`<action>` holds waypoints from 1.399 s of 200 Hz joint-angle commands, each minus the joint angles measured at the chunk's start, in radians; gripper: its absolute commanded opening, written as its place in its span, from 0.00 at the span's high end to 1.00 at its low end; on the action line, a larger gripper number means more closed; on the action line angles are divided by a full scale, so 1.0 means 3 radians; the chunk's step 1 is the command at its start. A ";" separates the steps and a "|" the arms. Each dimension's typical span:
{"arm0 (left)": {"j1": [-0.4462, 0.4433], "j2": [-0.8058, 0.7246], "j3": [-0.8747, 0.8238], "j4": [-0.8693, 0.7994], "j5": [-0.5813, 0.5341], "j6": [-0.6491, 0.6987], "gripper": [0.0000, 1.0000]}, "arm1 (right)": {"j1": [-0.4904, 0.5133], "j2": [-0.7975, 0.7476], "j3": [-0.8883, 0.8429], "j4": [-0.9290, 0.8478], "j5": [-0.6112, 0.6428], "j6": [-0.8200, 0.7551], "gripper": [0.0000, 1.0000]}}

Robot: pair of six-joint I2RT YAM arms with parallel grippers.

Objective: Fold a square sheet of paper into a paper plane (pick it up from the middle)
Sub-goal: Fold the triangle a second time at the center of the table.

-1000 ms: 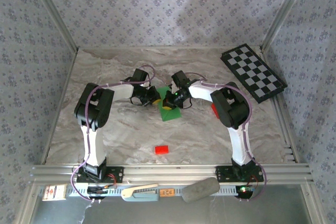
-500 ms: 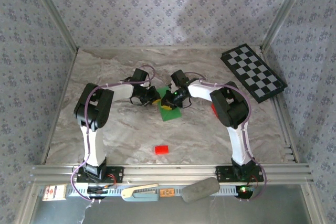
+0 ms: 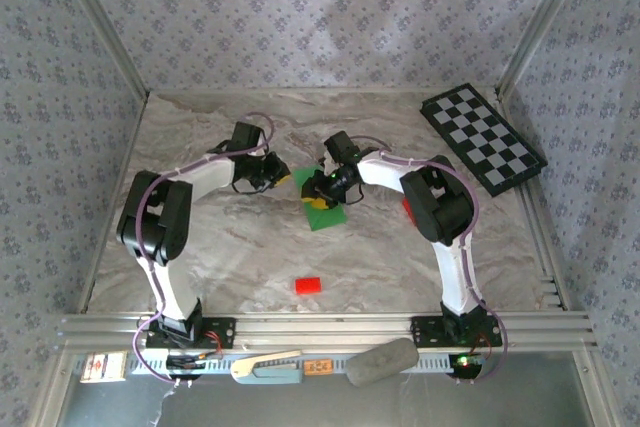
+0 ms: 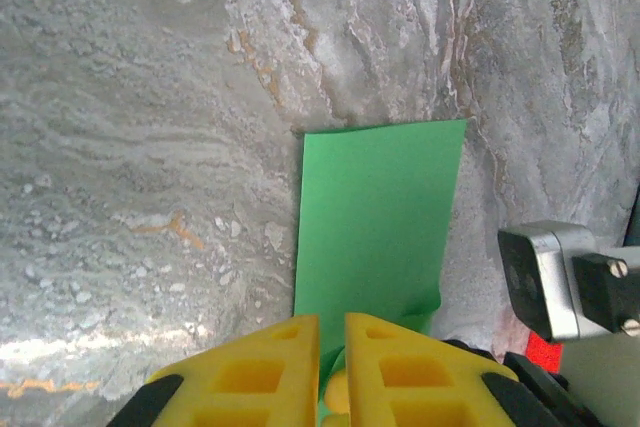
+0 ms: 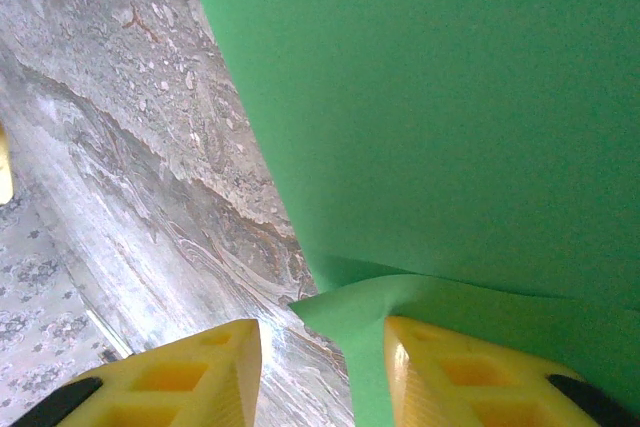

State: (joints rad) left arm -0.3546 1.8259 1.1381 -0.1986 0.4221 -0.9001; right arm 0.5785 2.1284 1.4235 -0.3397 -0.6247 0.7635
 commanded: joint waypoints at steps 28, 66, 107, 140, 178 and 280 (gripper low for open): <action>-0.0181 -0.0122 -0.0188 0.0094 0.0149 -0.0098 0.89 | -0.0040 0.0120 -0.0050 -0.0195 0.0167 0.0018 0.75; -0.0370 -0.0156 -0.0260 0.0116 0.0181 -0.0139 0.93 | -0.0043 0.0130 -0.0020 -0.0292 0.0165 0.0002 0.89; -0.0448 -0.0071 -0.0282 0.0145 0.0178 -0.0188 0.97 | -0.0045 0.0140 -0.0014 -0.0314 0.0170 -0.0004 0.98; -0.0466 0.0030 -0.0211 0.0157 0.0188 -0.0186 1.00 | -0.0038 0.0145 -0.0019 -0.0306 0.0170 -0.0001 0.99; -0.0485 0.0123 -0.0179 0.0127 0.0193 -0.0170 1.00 | -0.0040 0.0151 -0.0011 -0.0297 0.0160 0.0004 0.99; -0.0509 0.0353 0.0014 -0.0355 -0.0123 -0.0067 1.00 | -0.0049 0.0097 -0.0040 -0.0187 0.0101 0.0020 1.00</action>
State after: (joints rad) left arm -0.4984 1.9072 1.1023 -0.2081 0.4362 -0.9440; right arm 0.5690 2.1380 1.4231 -0.3695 -0.6075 0.7681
